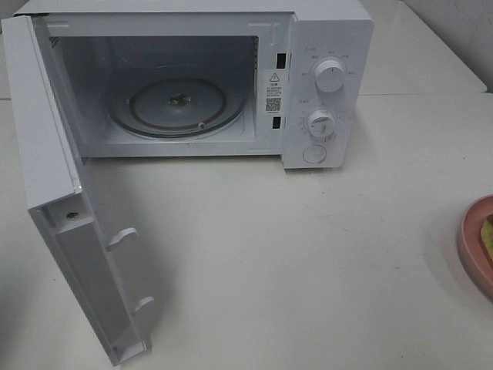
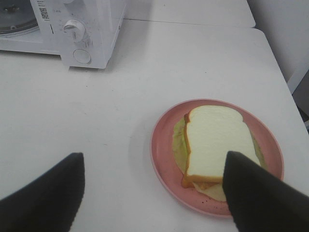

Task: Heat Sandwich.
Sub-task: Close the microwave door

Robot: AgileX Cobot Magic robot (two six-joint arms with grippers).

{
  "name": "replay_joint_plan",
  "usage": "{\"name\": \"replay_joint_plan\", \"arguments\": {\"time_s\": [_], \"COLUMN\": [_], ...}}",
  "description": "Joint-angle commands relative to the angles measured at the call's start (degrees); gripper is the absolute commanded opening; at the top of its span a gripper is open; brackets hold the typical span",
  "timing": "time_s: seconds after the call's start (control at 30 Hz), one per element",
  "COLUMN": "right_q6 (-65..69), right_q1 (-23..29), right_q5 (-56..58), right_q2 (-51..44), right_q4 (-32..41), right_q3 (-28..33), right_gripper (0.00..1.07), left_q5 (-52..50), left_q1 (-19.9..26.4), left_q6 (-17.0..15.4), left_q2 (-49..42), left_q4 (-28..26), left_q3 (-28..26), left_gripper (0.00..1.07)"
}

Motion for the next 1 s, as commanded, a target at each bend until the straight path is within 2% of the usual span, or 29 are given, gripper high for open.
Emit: {"name": "replay_joint_plan", "arguments": {"time_s": [0.03, 0.13, 0.17, 0.2, 0.27, 0.3, 0.43, 0.5, 0.6, 0.63, 0.7, 0.73, 0.8, 0.83, 0.87, 0.9, 1.0], "right_q6": [-0.06, -0.06, -0.06, -0.06, -0.06, -0.06, -0.06, -0.06, -0.06, -0.06, -0.06, -0.06, -0.06, -0.06, -0.06, -0.06, -0.06], "right_q1": [-0.46, -0.46, -0.46, -0.46, -0.46, -0.46, -0.46, -0.46, -0.46, -0.46, -0.46, -0.46, -0.46, -0.46, -0.46, -0.46, -0.46], "right_q5": [-0.69, -0.69, -0.69, -0.69, -0.69, -0.69, -0.69, -0.69, -0.69, -0.69, -0.69, -0.69, -0.69, -0.69, -0.69, -0.69, -0.69], "right_q2": [-1.55, -1.55, -1.55, -1.55, -1.55, -1.55, -1.55, -1.55, -1.55, -1.55, -1.55, -1.55, -1.55, -1.55, -1.55, -1.55, -1.55], "right_q4": [-0.17, -0.17, -0.17, -0.17, -0.17, -0.17, -0.17, -0.17, -0.17, -0.17, -0.17, -0.17, -0.17, -0.17, -0.17, -0.17, -0.17], "right_q3": [0.06, 0.06, 0.06, 0.06, 0.06, 0.06, 0.06, 0.06, 0.06, 0.06, 0.06, 0.06, 0.06, 0.06, 0.06, 0.06, 0.06], "right_gripper": [0.76, 0.76, 0.76, 0.76, 0.76, 0.76, 0.76, 0.76, 0.76, 0.76, 0.76, 0.76, 0.76, 0.76, 0.76, 0.76, 0.76], "left_q5": [-18.28, -30.6, -30.6, -37.93, -45.44, -45.44, -60.5, -62.74, -65.95, -67.9, -69.9, -72.94, -74.2, -75.17, -77.01, -77.01, -79.81], "left_q1": [0.06, 0.06, 0.06, 0.06, 0.06, 0.06, 0.06, 0.06, 0.06, 0.06, 0.06, 0.06, 0.06, 0.06, 0.06, 0.06, 0.06], "left_q6": [-0.34, -0.34, -0.34, -0.34, -0.34, -0.34, -0.34, -0.86, -2.64, -5.33, -7.22, -9.4, -10.31, -11.63, -14.32, -14.32, -17.48], "left_q2": [4.76, 8.71, 8.71, 11.63, 15.36, 15.36, 27.5, 29.45, 32.54, 35.41, 37.53, 39.53, 40.28, 41.2, 43.03, 43.03, 46.47], "left_q4": [1.2, 2.41, 2.41, 3.44, 4.87, 4.87, 9.34, 10.14, 11.46, 13.06, 16.21, 20.28, 22.17, 24.58, 28.71, 28.71, 32.31], "left_q3": [4.18, 7.56, 7.56, 9.22, 10.66, 10.66, 11.06, 11.06, 11.0, 10.89, 10.54, 9.97, 9.63, 9.11, 7.96, 7.96, 5.84], "left_gripper": [0.0, 0.0, 0.0, 0.0, 0.0, 0.0, 0.0, 0.0, 0.0, 0.0, 0.0, 0.0, 0.0, 0.0, 0.0, 0.0, 0.0]}}
